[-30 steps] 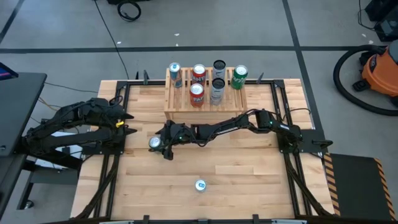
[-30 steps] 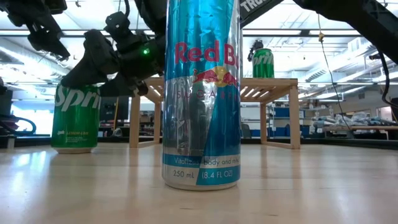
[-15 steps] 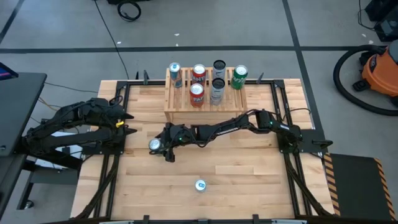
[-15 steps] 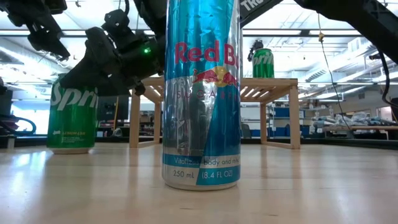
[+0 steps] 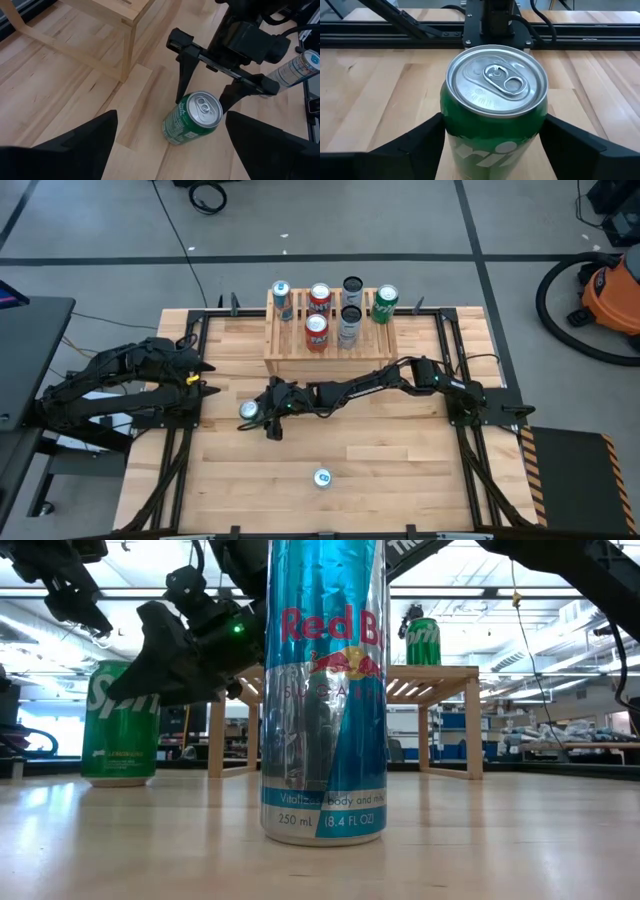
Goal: Place canned beverage on shelf
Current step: Put the green soda can on the shelf aligned with the other green soda can
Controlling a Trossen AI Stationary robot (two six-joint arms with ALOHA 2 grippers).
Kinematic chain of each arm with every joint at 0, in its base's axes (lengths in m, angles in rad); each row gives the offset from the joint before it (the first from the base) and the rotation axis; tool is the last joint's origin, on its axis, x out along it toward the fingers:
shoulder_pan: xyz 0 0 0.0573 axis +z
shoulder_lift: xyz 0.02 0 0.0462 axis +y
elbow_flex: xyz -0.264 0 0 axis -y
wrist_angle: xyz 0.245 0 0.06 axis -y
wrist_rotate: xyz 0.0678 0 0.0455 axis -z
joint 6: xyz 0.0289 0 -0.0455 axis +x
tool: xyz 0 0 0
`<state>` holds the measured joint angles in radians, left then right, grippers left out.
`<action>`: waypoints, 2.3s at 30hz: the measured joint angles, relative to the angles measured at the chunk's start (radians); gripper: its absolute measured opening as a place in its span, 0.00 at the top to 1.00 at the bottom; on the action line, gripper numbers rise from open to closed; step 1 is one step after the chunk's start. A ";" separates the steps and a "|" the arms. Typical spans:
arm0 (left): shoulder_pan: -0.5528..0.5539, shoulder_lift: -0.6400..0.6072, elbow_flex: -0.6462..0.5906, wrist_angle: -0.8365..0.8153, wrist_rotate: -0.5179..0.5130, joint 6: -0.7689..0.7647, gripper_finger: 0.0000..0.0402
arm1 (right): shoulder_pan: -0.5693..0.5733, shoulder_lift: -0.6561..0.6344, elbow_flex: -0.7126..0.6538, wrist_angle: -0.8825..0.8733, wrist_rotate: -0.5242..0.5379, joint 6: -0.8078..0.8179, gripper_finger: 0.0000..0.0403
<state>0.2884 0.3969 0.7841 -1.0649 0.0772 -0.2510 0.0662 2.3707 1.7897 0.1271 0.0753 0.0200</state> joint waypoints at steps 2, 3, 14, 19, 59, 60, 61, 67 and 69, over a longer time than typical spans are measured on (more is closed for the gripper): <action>0.000 0.000 0.000 0.000 0.000 0.001 0.07 | 0.000 0.000 0.000 0.002 0.000 0.003 0.26; 0.000 0.000 0.000 0.000 0.000 0.001 0.07 | 0.000 0.000 0.000 0.003 0.000 0.002 0.26; 0.000 0.000 0.000 0.000 0.000 0.001 0.07 | 0.022 -0.003 0.000 -0.004 0.040 -0.005 0.27; 0.000 0.000 0.000 0.000 0.000 0.002 0.07 | 0.030 -0.010 0.008 -0.043 0.041 0.009 0.27; 0.000 0.000 -0.001 -0.001 0.000 0.009 0.07 | 0.144 -0.757 0.009 -0.850 0.611 0.087 0.27; 0.000 0.000 -0.001 -0.003 0.000 0.003 0.07 | 0.144 -0.780 0.010 -0.867 0.616 0.089 0.27; 0.000 0.000 0.000 -0.005 0.000 0.000 0.07 | 0.144 -0.804 0.010 -0.889 0.616 0.091 0.27; 0.000 0.000 -0.001 -0.034 0.000 -0.008 0.07 | 0.142 -0.914 0.010 -1.038 0.714 0.160 0.27; 0.000 0.000 0.000 -0.035 0.000 -0.018 0.07 | 0.142 -0.945 0.010 -1.093 0.735 0.196 0.27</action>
<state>0.2883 0.3965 0.7837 -1.1000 0.0772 -0.2691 0.2077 1.4254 1.7992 -0.9657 0.8101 0.2157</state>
